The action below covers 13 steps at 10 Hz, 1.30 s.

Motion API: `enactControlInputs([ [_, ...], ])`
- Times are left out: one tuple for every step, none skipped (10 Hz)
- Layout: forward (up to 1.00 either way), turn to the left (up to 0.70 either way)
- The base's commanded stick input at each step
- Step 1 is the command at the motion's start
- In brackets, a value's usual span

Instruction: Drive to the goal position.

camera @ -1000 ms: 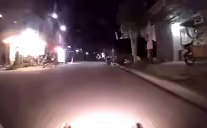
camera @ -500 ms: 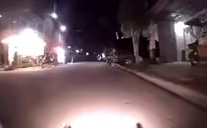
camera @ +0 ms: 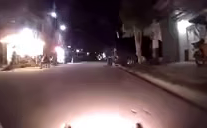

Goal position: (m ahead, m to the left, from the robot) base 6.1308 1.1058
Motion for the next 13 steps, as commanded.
enactControlInputs([
  [0.6, -0.15],
  [0.6, -0.11],
  [0.6, 0.0],
  [0.6, 0.0],
  [0.6, 0.0],
  [0.6, 0.0],
  [0.6, 0.0],
  [0.6, 0.0],
  [0.6, 0.0],
  [0.6, 0.0],
  [0.6, 0.0],
  [0.6, 0.0],
  [0.6, 0.0],
])
